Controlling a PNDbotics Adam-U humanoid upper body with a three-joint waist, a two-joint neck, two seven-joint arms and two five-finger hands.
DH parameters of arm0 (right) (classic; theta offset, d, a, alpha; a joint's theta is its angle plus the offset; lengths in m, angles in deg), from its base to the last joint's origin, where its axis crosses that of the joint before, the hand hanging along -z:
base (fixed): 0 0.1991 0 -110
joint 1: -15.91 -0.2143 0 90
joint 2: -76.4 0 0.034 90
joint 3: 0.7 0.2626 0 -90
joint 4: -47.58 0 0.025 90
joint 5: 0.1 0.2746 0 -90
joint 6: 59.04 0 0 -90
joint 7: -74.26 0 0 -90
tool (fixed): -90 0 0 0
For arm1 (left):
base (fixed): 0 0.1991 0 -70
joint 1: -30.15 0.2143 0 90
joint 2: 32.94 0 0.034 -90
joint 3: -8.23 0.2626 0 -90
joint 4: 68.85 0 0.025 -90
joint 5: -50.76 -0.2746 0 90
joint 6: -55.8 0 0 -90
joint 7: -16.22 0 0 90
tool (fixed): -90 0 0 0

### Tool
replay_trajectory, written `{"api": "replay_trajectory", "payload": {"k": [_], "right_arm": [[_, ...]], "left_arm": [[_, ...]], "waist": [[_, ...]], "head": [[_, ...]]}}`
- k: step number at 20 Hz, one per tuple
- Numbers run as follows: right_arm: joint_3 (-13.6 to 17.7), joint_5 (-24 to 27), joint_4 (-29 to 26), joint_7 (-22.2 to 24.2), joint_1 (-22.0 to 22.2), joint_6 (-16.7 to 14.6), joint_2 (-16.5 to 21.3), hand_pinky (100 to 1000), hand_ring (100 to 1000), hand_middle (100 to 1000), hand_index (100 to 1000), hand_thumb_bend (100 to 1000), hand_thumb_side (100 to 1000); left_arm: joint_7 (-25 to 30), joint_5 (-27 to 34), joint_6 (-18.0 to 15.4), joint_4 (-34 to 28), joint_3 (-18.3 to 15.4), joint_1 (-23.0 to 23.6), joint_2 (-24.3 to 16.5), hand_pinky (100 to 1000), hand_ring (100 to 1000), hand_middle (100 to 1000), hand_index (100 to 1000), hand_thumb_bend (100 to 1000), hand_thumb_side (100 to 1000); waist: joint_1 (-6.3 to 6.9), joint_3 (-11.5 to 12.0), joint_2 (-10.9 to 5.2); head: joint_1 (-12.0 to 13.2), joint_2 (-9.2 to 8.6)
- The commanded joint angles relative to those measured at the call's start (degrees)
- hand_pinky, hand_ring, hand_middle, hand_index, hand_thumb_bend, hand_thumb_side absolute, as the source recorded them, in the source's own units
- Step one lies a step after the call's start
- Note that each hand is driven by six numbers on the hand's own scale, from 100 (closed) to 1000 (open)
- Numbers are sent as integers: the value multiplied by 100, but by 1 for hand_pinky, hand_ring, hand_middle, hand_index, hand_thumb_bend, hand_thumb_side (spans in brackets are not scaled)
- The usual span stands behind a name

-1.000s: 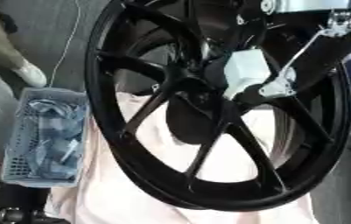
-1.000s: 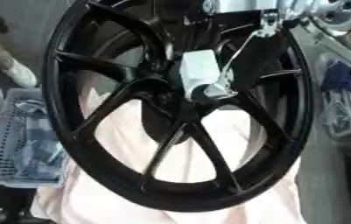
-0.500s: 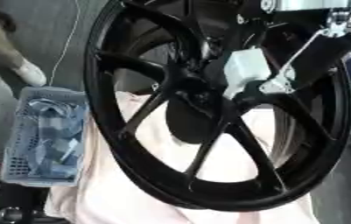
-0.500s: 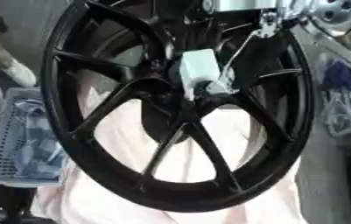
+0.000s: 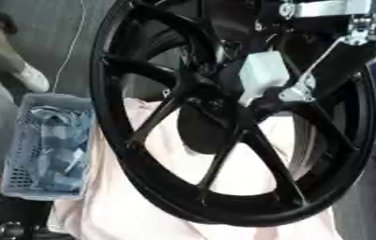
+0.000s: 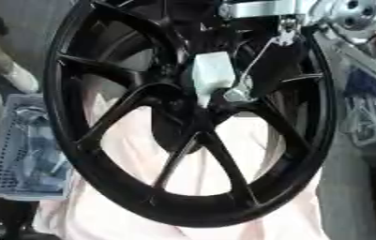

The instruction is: Pull the pin out of the wheel hub.

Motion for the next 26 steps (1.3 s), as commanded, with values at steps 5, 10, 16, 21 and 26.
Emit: {"api": "replay_trajectory", "payload": {"k": [5, 10, 16, 21, 26], "right_arm": [[168, -11, -66, -69, 44, -63, 255, 690, 770, 620, 698, 399, 100], [180, 86, -66, -137, 74, 12, 265, 672, 743, 586, 661, 393, 100], [189, 266, -66, -233, 61, 106, 255, 654, 717, 550, 622, 340, 100], [193, 422, -66, -249, 72, 221, 257, 629, 688, 512, 572, 309, 100], [231, 560, -66, -299, 50, 343, 265, 607, 666, 486, 524, 277, 168]], "left_arm": [[37, -20, -2, -99, 2, -88, -86, 832, 654, 571, 720, 100, 690], [37, -20, -2, -99, -3, -76, -84, 833, 654, 572, 720, 100, 689], [40, -20, 9, -99, -2, -65, -76, 834, 654, 572, 720, 100, 691], [36, -20, 15, -99, -8, -59, -74, 834, 654, 572, 720, 100, 691], [30, -19, 17, -99, -17, -52, -77, 835, 654, 573, 721, 100, 690]], "waist": [[43, 4, -86], [44, -3, -94], [45, -18, -104], [44, -19, -104], [46, -32, -131]], "head": [[-24, 34], [-23, 34], [-26, 34], [-28, 34], [-33, 34]]}}
